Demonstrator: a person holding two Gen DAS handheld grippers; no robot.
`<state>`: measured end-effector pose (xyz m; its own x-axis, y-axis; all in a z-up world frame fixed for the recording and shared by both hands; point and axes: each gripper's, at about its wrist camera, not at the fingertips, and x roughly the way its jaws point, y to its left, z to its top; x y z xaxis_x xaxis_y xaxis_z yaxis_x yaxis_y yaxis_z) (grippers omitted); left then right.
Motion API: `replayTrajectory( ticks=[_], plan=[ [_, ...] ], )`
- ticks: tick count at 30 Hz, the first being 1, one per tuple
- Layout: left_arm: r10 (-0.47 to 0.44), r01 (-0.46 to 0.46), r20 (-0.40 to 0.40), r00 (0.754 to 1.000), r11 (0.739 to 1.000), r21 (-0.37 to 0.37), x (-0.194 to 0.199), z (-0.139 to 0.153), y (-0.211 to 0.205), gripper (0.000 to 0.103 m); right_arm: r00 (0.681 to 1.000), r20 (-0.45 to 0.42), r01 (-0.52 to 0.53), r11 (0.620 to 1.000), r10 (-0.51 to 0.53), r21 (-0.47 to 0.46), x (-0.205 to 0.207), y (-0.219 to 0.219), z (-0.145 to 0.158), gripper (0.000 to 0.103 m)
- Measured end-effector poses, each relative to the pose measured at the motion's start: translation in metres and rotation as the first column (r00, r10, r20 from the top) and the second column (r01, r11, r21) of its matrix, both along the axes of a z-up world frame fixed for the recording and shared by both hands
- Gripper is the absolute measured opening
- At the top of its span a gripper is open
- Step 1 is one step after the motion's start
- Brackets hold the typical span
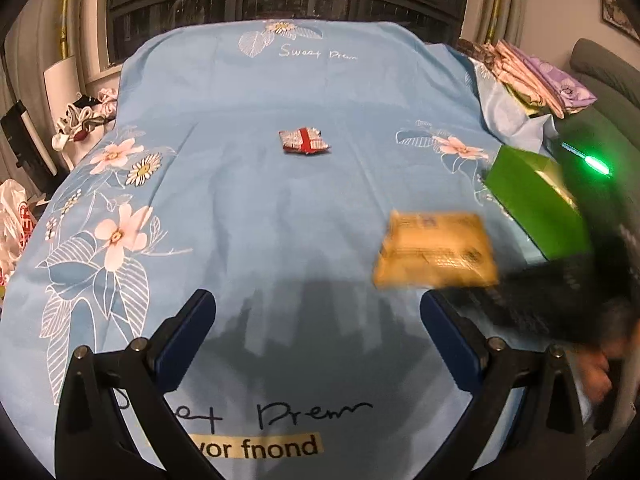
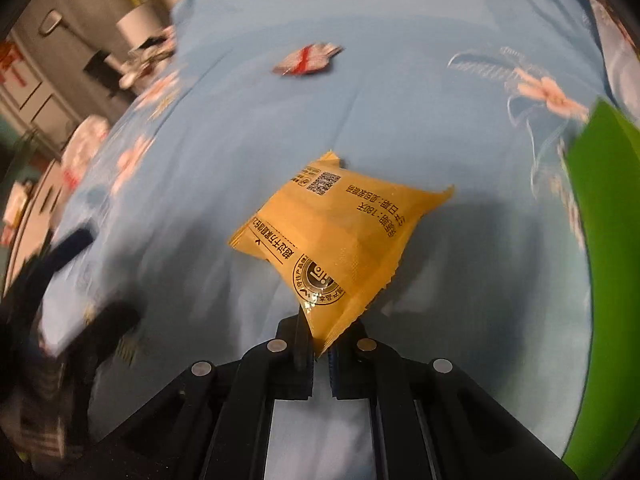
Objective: Organize snacks
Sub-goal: 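Lower the right gripper around the yellow packet and grasp it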
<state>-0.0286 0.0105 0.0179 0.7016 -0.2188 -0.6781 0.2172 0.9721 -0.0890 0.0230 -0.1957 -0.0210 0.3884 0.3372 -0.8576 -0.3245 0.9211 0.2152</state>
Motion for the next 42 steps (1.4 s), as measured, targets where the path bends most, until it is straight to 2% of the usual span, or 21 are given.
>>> replayTrajectory(
  ticks=[2, 5, 6, 9, 12, 13, 14, 16, 22, 26, 28, 30, 32, 35, 38, 41, 42],
  plan=[
    [-0.009, 0.009, -0.015, 1.0, 1.0, -0.007, 0.001, -0.004, -0.001, 0.103, 1.0, -0.004, -0.02, 1.0, 0.02, 0.006, -0.019, -0.001, 0.002, 0.007],
    [-0.027, 0.027, -0.018, 0.999, 1.0, -0.008, 0.001, -0.008, -0.008, 0.103, 0.998, 0.056, -0.022, 0.997, 0.026, -0.079, -0.032, 0.004, 0.003, 0.007],
    [-0.037, 0.037, -0.021, 0.999, 0.999, -0.002, 0.002, -0.011, -0.013, 0.103, 0.998, 0.065, -0.016, 0.997, 0.021, -0.077, -0.035, 0.004, 0.003, 0.008],
    [-0.062, 0.063, -0.021, 0.998, 0.998, 0.013, 0.0, -0.015, -0.024, 0.102, 0.999, 0.029, 0.027, 0.999, -0.026, -0.027, -0.033, -0.005, -0.002, 0.02],
    [-0.103, 0.101, -0.047, 0.994, 0.993, -0.057, 0.003, -0.016, -0.023, 0.103, 0.999, 0.036, 0.027, 0.999, -0.026, -0.031, -0.032, -0.004, -0.002, 0.028],
    [-0.111, 0.107, -0.052, 0.992, 0.991, -0.077, 0.004, -0.015, -0.023, 0.103, 0.998, 0.045, 0.046, 0.998, -0.044, -0.045, -0.034, -0.006, 0.0, 0.041],
    [-0.109, 0.104, -0.049, 0.993, 0.99, -0.093, 0.005, -0.014, -0.021, 0.102, 0.997, 0.051, 0.066, 0.997, -0.063, -0.047, -0.037, -0.01, 0.003, 0.059],
    [-0.101, 0.097, -0.033, 0.994, 0.989, -0.114, 0.004, -0.01, -0.019, 0.103, 0.995, 0.045, 0.087, 0.996, -0.086, -0.013, -0.041, -0.018, 0.005, 0.074],
    [-0.141, 0.139, -0.017, 0.99, 0.987, -0.079, 0.0, -0.011, -0.029, 0.103, 0.987, -0.051, 0.161, 0.975, -0.155, 0.156, -0.036, -0.049, 0.004, 0.077],
    [-0.211, 0.208, -0.025, 0.977, 0.974, -0.091, 0.001, -0.017, -0.043, 0.103, 0.969, -0.111, 0.241, 0.938, -0.219, 0.249, -0.031, -0.07, -0.002, 0.077],
    [-0.256, 0.251, -0.031, 0.966, 0.962, -0.112, 0.003, -0.019, -0.051, 0.101, 0.965, -0.125, 0.256, 0.927, -0.23, 0.272, -0.027, -0.072, -0.003, 0.077],
    [-0.258, 0.252, -0.045, 0.965, 0.961, -0.112, 0.009, -0.022, -0.055, 0.101, 0.959, -0.129, 0.281, 0.918, -0.254, 0.28, -0.02, -0.072, -0.005, 0.077],
    [-0.264, 0.247, -0.078, 0.961, 0.953, -0.176, 0.019, -0.025, -0.05, 0.101, 0.949, -0.152, 0.31, 0.898, -0.275, 0.311, -0.014, -0.075, -0.009, 0.077],
    [-0.292, 0.237, -0.118, 0.949, 0.909, -0.343, 0.038, -0.032, -0.037, 0.1, 0.939, -0.185, 0.341, 0.857, -0.29, 0.387, -0.01, -0.08, -0.012, 0.077],
    [-0.302, 0.239, -0.121, 0.945, 0.896, -0.375, 0.045, -0.032, -0.036, 0.098, 0.936, -0.209, 0.35, 0.823, -0.284, 0.448, -0.006, -0.083, -0.014, 0.077],
    [-0.294, 0.232, -0.13, 0.947, 0.905, -0.356, 0.046, -0.032, -0.035, 0.085, 0.938, -0.214, 0.342, 0.819, -0.271, 0.461, -0.001, -0.079, -0.016, 0.077],
    [-0.292, 0.231, -0.132, 0.947, 0.908, -0.35, 0.046, -0.032, -0.034, 0.077, 0.941, -0.21, 0.334, 0.822, -0.265, 0.46, 0.0, -0.076, -0.017, 0.076]
  ],
)
